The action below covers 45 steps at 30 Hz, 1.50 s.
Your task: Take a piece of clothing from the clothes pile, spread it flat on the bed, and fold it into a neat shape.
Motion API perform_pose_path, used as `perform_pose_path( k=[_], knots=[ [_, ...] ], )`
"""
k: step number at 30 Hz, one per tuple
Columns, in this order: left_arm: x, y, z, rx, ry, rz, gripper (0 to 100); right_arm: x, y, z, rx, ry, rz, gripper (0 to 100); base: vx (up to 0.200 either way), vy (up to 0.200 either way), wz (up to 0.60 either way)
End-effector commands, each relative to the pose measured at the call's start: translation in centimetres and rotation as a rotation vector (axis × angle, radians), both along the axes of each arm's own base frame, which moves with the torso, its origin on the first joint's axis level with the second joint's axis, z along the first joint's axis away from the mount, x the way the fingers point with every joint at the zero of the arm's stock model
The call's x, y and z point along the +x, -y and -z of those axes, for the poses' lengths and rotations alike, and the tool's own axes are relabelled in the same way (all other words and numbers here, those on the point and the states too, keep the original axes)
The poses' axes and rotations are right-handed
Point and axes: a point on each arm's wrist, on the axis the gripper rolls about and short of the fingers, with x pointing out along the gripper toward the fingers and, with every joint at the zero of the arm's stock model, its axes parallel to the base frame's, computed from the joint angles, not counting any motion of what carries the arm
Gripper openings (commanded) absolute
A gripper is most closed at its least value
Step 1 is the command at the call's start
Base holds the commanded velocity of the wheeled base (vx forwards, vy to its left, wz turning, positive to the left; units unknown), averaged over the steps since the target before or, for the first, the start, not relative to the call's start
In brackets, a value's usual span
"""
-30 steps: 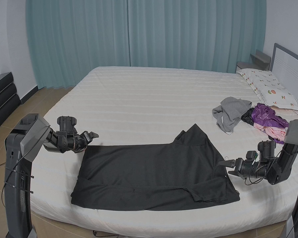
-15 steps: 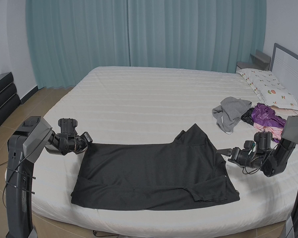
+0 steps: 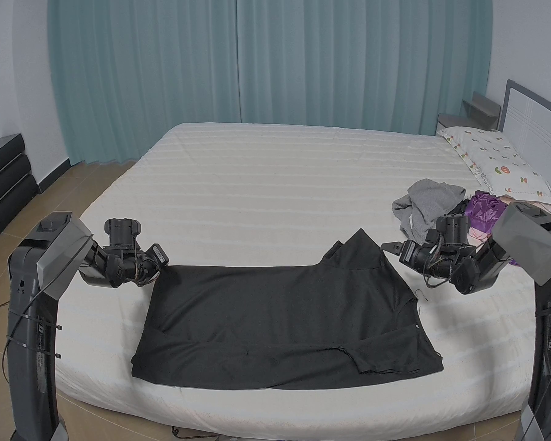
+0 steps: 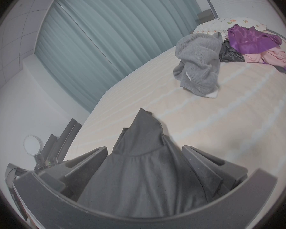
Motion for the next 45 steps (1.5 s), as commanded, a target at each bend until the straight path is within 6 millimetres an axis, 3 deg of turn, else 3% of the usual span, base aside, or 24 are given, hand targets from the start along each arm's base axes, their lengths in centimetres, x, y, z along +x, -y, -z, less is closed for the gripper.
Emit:
perform_pose_path(
  k=[1, 9, 21, 22, 31, 35, 45],
  knots=[
    [-0.6, 0.2, -0.5, -0.003, -0.01, 0.002, 0, 4.5, -1.7, 5.0, -0.047, -0.047, 0.038, 100, 0.0, 0.0, 0.0],
    [-0.7, 0.2, -0.9, 0.016, -0.005, -0.028, 0, 7.2, -2.0, 6.0, -0.063, -0.048, 0.063, 100, 0.0, 0.0, 0.0],
    [-0.7, 0.2, -1.3, -0.005, 0.0, -0.043, 0, 8.9, -3.1, 7.1, -0.076, -0.01, 0.102, 100, 0.0, 0.0, 0.0],
    [-0.6, 0.2, -1.4, -0.005, 0.001, -0.043, 0, 9.1, -2.9, 7.1, -0.074, -0.005, 0.108, 0, 0.0, 0.0, 0.0],
    [-0.7, 0.2, -1.3, -0.003, -0.003, -0.043, 0, 9.1, -2.8, 5.8, -0.061, 0.013, 0.12, 0, 0.0, 0.0, 0.0],
    [-0.9, 0.2, -1.4, -0.003, -0.006, -0.045, 0, 8.4, -2.1, 4.0, -0.026, -0.004, 0.144, 0, 0.0, 0.0, 0.0],
    [-1.5, -0.2, -3.7, -0.004, 0.025, -0.057, 0, 6.3, -0.4, 0.6, 0.042, 0.005, 0.125, 0, 0.0, 0.0, 0.0]
  ],
)
